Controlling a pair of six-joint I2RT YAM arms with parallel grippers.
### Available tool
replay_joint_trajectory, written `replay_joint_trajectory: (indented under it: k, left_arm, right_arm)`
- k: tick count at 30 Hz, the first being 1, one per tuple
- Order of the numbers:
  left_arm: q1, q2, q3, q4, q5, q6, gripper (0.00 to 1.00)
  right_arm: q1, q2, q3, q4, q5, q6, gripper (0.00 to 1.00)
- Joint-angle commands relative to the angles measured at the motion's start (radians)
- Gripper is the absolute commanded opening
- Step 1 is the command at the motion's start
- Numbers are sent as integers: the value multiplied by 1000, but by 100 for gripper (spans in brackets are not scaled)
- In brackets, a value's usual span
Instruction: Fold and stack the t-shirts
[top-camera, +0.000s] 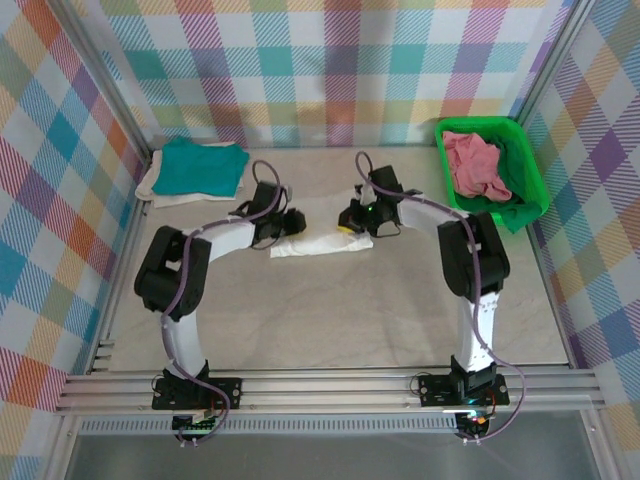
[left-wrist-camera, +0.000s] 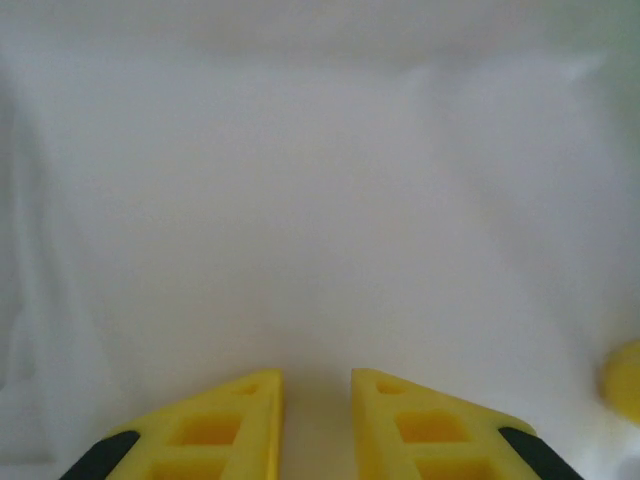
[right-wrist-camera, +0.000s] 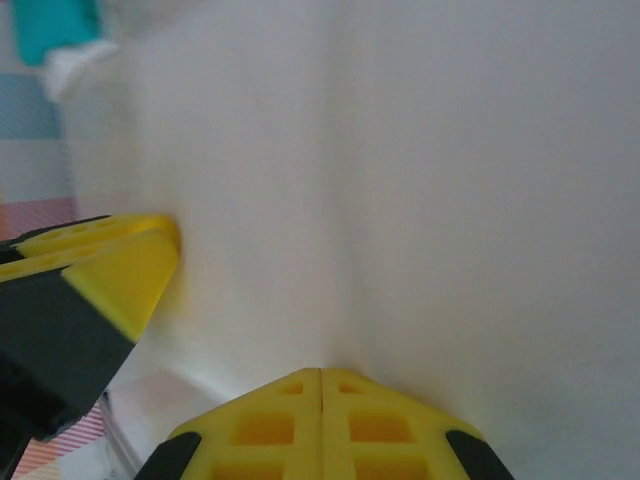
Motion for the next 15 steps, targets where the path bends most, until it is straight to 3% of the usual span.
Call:
replay_joint_trajectory:
  k: [1, 7, 10, 12, 15]
  left_arm:
    - [17, 17, -60, 117, -12, -41, 24]
    - [35, -157, -65, 49, -53, -42, 34]
    - [87, -220, -46, -32, -43, -77, 40]
    - [146, -214, -23, -85, 8, -111, 54]
    - [195, -149, 43, -190, 94, -106, 63]
  right_arm:
    - [-21, 58, -31, 69, -23, 3, 0]
    - [-21, -27, 3, -24, 10, -23, 6]
    - [-31, -101, 13, -72, 36, -10, 17]
    - [-63, -142, -14, -70, 68, 31, 34]
    - [-92, -126, 27, -154, 136, 18, 49]
